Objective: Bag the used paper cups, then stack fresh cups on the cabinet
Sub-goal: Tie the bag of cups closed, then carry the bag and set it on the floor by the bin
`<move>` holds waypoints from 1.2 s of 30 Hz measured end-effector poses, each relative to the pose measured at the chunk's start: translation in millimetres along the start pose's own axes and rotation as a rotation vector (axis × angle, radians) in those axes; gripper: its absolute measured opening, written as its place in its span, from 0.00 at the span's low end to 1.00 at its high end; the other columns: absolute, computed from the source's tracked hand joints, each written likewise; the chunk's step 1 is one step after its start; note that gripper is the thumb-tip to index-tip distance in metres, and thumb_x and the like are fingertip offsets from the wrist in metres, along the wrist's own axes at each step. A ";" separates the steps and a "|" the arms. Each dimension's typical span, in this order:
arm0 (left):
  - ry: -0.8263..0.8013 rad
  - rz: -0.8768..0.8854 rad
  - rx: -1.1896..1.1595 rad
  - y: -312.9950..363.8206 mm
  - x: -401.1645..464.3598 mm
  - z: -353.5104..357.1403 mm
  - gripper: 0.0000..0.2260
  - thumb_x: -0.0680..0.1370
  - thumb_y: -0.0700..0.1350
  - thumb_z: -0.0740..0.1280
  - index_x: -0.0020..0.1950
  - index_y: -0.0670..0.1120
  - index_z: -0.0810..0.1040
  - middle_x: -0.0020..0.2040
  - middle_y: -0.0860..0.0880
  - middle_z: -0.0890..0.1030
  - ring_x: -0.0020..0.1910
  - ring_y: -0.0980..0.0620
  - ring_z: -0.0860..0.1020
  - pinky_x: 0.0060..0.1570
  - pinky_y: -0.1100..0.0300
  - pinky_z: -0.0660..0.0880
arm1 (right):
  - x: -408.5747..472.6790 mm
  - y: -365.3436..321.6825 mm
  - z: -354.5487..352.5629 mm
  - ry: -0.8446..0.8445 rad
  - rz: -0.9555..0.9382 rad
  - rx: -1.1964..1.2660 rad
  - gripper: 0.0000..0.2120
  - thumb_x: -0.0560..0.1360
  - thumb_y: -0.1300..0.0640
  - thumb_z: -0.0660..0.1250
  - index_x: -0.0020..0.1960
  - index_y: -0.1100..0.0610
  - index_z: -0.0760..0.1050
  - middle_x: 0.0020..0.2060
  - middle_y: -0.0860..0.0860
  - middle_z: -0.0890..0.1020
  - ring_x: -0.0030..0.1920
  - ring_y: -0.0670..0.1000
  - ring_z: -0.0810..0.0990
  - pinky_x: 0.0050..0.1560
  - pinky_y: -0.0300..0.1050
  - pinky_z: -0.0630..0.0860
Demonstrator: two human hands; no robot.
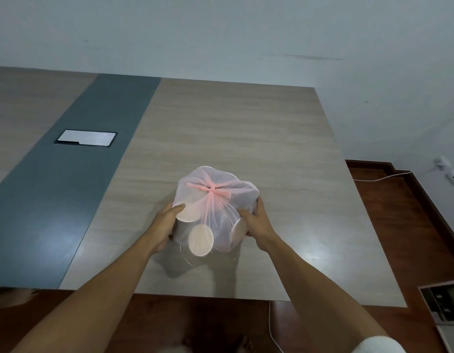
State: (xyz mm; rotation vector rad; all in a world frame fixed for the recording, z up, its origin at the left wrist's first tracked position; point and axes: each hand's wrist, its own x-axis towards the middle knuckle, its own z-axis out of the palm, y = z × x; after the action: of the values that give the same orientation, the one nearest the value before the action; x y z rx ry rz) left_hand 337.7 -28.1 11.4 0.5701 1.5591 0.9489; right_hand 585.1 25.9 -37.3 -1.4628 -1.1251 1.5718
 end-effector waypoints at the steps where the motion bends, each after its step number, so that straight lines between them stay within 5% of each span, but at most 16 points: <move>1: 0.014 0.023 0.009 0.6 0.5 3.2 0.07 0.83 0.47 0.63 0.57 0.53 0.81 0.53 0.52 0.84 0.48 0.51 0.81 0.44 0.55 0.76 | -0.7 1.4 1.7 0.007 -0.015 0.005 0.43 0.70 0.40 0.77 0.77 0.36 0.56 0.72 0.46 0.71 0.68 0.54 0.77 0.61 0.64 0.80; 9: -0.137 0.215 0.057 30.9 27.5 38.0 0.14 0.81 0.39 0.62 0.64 0.46 0.82 0.52 0.48 0.84 0.46 0.51 0.80 0.38 0.61 0.74 | -28.5 -11.7 -12.5 0.273 -0.170 0.108 0.35 0.78 0.56 0.70 0.79 0.43 0.57 0.72 0.46 0.72 0.70 0.50 0.74 0.68 0.54 0.76; 12: -0.248 0.249 0.094 35.8 37.8 66.7 0.15 0.81 0.38 0.62 0.66 0.45 0.81 0.55 0.46 0.84 0.50 0.49 0.80 0.45 0.57 0.74 | -51.6 -18.5 -26.7 0.417 -0.195 0.101 0.36 0.79 0.51 0.71 0.80 0.42 0.55 0.74 0.45 0.70 0.71 0.50 0.72 0.67 0.49 0.76; 17: -0.446 0.265 0.152 37.7 25.8 128.5 0.14 0.80 0.41 0.64 0.63 0.44 0.82 0.54 0.46 0.84 0.49 0.48 0.80 0.44 0.57 0.74 | -99.3 -16.6 -68.9 0.650 -0.201 0.097 0.36 0.78 0.46 0.69 0.79 0.38 0.54 0.75 0.47 0.69 0.72 0.53 0.72 0.69 0.57 0.75; 24: -0.730 0.319 0.285 27.4 -30.1 257.7 0.11 0.82 0.44 0.62 0.60 0.51 0.81 0.54 0.48 0.83 0.49 0.49 0.79 0.42 0.57 0.73 | -181.6 1.0 -159.3 0.939 -0.191 0.181 0.41 0.73 0.43 0.73 0.79 0.35 0.54 0.73 0.45 0.72 0.70 0.51 0.74 0.68 0.59 0.76; 31: -0.965 0.386 0.413 -7.7 -101.8 401.6 0.16 0.79 0.54 0.65 0.65 0.53 0.78 0.59 0.47 0.82 0.57 0.45 0.81 0.58 0.46 0.80 | -261.2 31.4 -279.4 1.184 -0.193 0.216 0.42 0.67 0.50 0.72 0.79 0.44 0.61 0.67 0.50 0.79 0.65 0.51 0.79 0.67 0.54 0.77; 36: -1.035 0.391 0.421 -37.5 -158.8 505.2 0.14 0.81 0.51 0.64 0.65 0.50 0.79 0.58 0.47 0.82 0.57 0.45 0.81 0.47 0.54 0.78 | -320.3 41.7 -370.2 1.286 -0.174 0.227 0.38 0.71 0.56 0.72 0.78 0.49 0.62 0.64 0.48 0.78 0.63 0.49 0.78 0.61 0.43 0.74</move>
State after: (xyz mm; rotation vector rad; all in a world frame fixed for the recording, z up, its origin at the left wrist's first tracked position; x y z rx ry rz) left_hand 865.3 -43.6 68.3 1.4299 0.6892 0.4304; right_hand 991.6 -235.1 52.2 -1.6784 -0.2628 0.3637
